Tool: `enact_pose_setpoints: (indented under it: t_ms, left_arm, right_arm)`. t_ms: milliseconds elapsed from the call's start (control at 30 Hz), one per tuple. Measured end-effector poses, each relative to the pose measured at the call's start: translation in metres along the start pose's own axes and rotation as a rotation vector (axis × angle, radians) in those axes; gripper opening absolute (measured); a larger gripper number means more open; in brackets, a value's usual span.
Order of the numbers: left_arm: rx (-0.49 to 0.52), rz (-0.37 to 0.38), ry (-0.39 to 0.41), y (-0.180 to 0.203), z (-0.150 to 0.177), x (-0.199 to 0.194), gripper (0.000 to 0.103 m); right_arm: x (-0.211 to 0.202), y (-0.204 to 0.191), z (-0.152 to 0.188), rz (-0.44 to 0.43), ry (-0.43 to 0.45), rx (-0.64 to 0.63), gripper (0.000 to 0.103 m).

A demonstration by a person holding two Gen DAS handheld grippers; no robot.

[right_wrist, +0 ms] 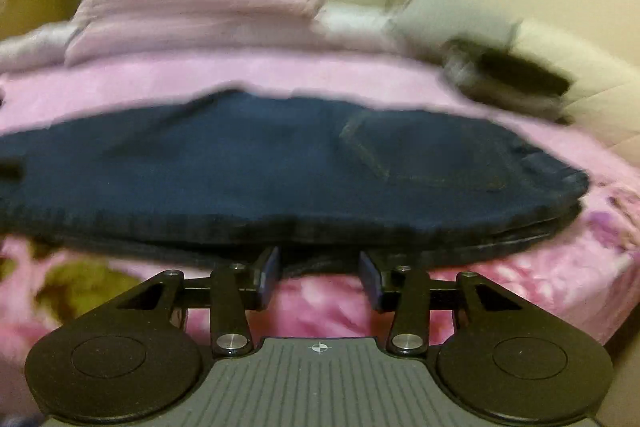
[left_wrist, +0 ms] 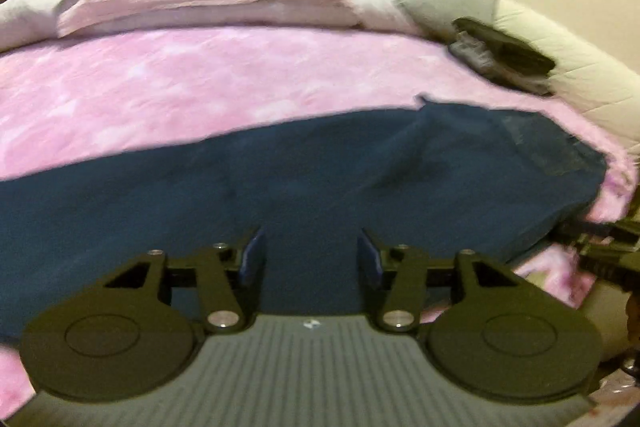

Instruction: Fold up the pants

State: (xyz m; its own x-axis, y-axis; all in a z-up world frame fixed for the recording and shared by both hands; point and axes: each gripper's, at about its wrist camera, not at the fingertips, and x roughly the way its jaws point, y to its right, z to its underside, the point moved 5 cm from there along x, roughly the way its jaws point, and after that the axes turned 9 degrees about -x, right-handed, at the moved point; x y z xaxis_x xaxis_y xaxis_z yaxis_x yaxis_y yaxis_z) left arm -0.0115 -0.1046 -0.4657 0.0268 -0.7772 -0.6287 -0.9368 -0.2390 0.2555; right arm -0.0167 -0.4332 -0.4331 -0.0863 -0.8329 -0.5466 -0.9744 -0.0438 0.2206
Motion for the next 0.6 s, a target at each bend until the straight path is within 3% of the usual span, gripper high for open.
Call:
enact_pose_setpoints:
  t_ms: [67,167,267,433,600]
  left_arm:
    - [-0.014,-0.041,-0.031,-0.014,0.006,-0.012,0.047]
    - [-0.051,-0.091,-0.045,-0.033,0.01,-0.05,0.048]
    - [-0.099,-0.109,-0.034,-0.049,0.012,-0.087,0.052]
    - [-0.103,-0.15,-0.005,-0.058,0.014,-0.143,0.068]
    - [-0.076,-0.17,-0.011,-0.053,0.028,-0.176,0.069]
  right_arm:
    - [-0.009,0.0,-0.008,0.027,-0.051,0.091,0.042]
    - [-0.041,-0.009,-0.028,-0.04,-0.051,0.2,0.045]
    - [-0.078,-0.024,-0.045,-0.087,-0.007,0.202,0.074]
    - [-0.128,-0.043,-0.053,-0.125,0.012,0.223,0.077]
    - [-0.166,-0.064,-0.046,-0.15,0.014,0.173,0.077]
